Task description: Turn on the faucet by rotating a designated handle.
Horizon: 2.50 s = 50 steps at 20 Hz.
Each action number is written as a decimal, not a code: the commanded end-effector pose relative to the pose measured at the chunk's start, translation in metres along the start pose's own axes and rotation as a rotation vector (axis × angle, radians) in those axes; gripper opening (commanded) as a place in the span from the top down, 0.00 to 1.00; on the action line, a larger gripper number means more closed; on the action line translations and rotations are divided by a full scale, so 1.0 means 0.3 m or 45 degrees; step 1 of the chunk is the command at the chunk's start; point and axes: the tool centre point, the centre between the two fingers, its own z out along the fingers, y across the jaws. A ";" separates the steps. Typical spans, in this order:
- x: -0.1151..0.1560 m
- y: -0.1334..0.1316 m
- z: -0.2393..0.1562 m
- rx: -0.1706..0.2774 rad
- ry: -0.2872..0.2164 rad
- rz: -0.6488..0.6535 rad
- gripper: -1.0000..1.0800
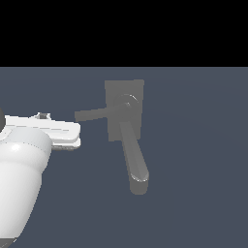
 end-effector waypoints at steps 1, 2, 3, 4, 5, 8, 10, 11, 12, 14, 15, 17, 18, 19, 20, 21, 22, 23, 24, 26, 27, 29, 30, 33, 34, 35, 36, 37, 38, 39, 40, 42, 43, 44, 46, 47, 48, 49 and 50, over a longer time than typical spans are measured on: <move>0.007 -0.018 -0.002 0.005 0.013 -0.026 1.00; 0.006 -0.023 -0.001 0.005 0.016 -0.036 1.00; 0.004 -0.028 0.000 0.004 0.020 -0.045 1.00; 0.003 -0.034 0.000 0.005 0.024 -0.054 1.00; 0.003 -0.041 -0.001 0.006 0.030 -0.063 1.00; 0.015 -0.071 -0.012 0.024 0.053 -0.087 1.00; 0.028 -0.100 -0.024 0.043 0.074 -0.107 1.00; 0.033 -0.114 -0.029 0.052 0.081 -0.117 1.00; 0.036 -0.127 -0.033 0.058 0.087 -0.127 1.00; 0.034 -0.149 -0.035 0.066 0.091 -0.149 1.00; 0.031 -0.160 -0.034 0.068 0.090 -0.162 1.00; 0.022 -0.185 -0.030 0.071 0.088 -0.190 1.00; 0.018 -0.197 -0.029 0.074 0.089 -0.204 1.00; 0.018 -0.211 -0.030 0.078 0.092 -0.216 1.00; 0.019 -0.227 -0.033 0.085 0.099 -0.228 1.00; 0.023 -0.244 -0.037 0.094 0.108 -0.240 1.00; 0.027 -0.264 -0.043 0.106 0.118 -0.252 1.00; 0.031 -0.284 -0.049 0.118 0.127 -0.262 1.00; 0.034 -0.303 -0.056 0.130 0.136 -0.272 1.00; 0.035 -0.340 -0.068 0.153 0.146 -0.291 1.00; 0.033 -0.357 -0.073 0.163 0.148 -0.300 1.00; 0.026 -0.381 -0.080 0.177 0.147 -0.314 1.00; 0.024 -0.388 -0.081 0.181 0.146 -0.318 1.00; 0.023 -0.390 -0.082 0.182 0.145 -0.319 1.00; 0.023 -0.390 -0.082 0.182 0.145 -0.319 1.00; 0.023 -0.388 -0.081 0.182 0.145 -0.318 1.00; 0.012 -0.384 -0.080 0.182 0.145 -0.318 1.00; 0.000 -0.380 -0.078 0.182 0.145 -0.318 1.00; -0.011 -0.376 -0.076 0.182 0.145 -0.318 1.00; -0.022 -0.372 -0.075 0.182 0.145 -0.318 1.00; -0.033 -0.367 -0.073 0.182 0.145 -0.318 1.00; -0.055 -0.360 -0.070 0.182 0.145 -0.318 1.00; -0.066 -0.356 -0.068 0.182 0.145 -0.318 1.00; -0.077 -0.351 -0.066 0.182 0.145 -0.318 1.00; -0.099 -0.343 -0.063 0.182 0.145 -0.318 1.00; -0.110 -0.339 -0.062 0.182 0.145 -0.318 1.00; -0.121 -0.335 -0.060 0.182 0.145 -0.318 1.00; -0.132 -0.331 -0.058 0.182 0.145 -0.318 1.00; -0.143 -0.327 -0.056 0.182 0.145 -0.318 1.00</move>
